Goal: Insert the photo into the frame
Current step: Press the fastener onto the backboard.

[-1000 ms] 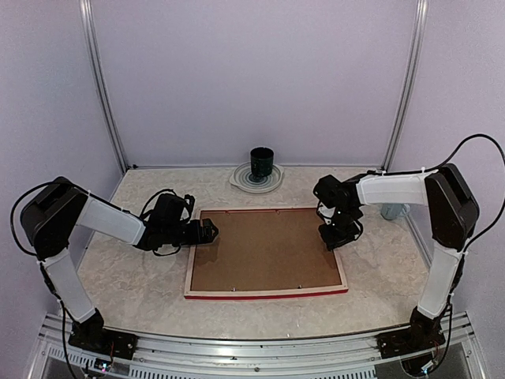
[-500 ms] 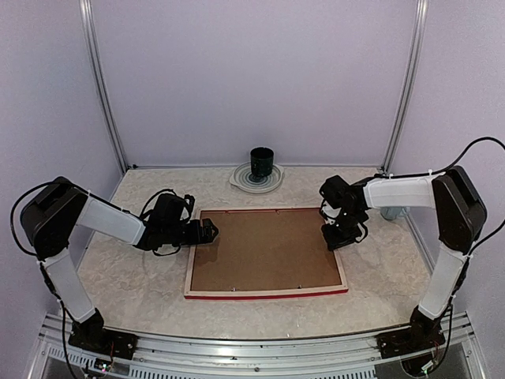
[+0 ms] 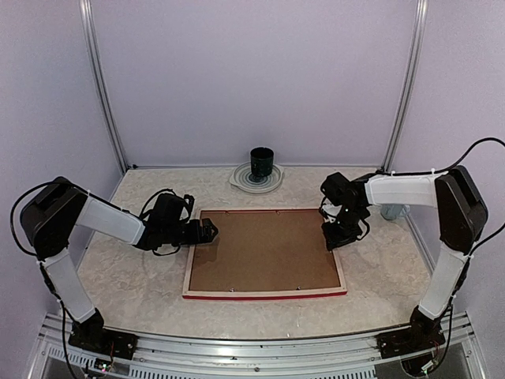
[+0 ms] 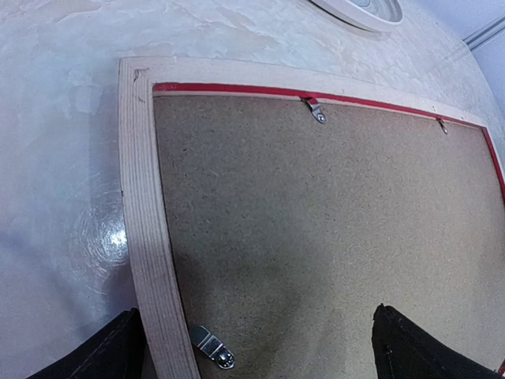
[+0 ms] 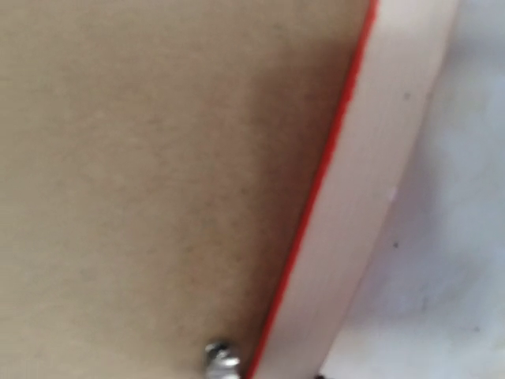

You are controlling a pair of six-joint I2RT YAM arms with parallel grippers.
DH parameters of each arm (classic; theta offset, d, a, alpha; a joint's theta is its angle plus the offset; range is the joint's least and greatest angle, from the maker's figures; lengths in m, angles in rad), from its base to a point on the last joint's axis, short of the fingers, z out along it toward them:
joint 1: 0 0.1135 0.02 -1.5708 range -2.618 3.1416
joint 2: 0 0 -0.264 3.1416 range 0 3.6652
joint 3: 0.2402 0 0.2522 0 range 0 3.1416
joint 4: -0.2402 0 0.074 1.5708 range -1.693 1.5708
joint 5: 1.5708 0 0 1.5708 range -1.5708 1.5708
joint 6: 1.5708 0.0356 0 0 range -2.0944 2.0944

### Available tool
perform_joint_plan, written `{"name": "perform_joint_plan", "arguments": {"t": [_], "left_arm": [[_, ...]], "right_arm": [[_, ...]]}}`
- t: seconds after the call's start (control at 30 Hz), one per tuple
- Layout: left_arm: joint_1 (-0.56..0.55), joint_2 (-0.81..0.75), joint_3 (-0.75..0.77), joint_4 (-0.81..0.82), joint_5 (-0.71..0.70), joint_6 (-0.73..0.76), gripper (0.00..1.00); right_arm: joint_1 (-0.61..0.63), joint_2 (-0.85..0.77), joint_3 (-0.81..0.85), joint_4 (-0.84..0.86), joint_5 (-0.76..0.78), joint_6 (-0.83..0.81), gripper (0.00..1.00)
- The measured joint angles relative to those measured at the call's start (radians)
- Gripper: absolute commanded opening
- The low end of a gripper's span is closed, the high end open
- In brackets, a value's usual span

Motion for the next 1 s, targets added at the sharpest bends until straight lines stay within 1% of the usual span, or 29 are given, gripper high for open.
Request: {"name": "perform_joint_plan", "arguments": {"t": [0.1,0.23,0.43,0.7,1.0], "left_arm": [[0.002,0.0,0.0,0.0,0.002,0.0,0.99],[0.003,0.0,0.0,0.0,0.005,0.0,0.99],[0.003,0.0,0.0,0.0,0.006,0.0,0.99],[0.003,0.0,0.0,0.0,0.008,0.0,0.99],[0.004,0.0,0.0,0.0,0.008,0.0,0.99]], "right_arm": [[0.002,-0.002,0.058,-0.043,-0.011,-0.007,0.35],[0.002,-0.015,0.115,-0.061,-0.003,-0.016,0.36],[0.009,-0.017,0.084,-0.069,0.013,-0.018,0.35],[0.041,0.016,0.033,-0.064,0.037,-0.017,0.27],[0.049,0.021,0.039,-0.069,0.069,-0.016,0.27]]}}
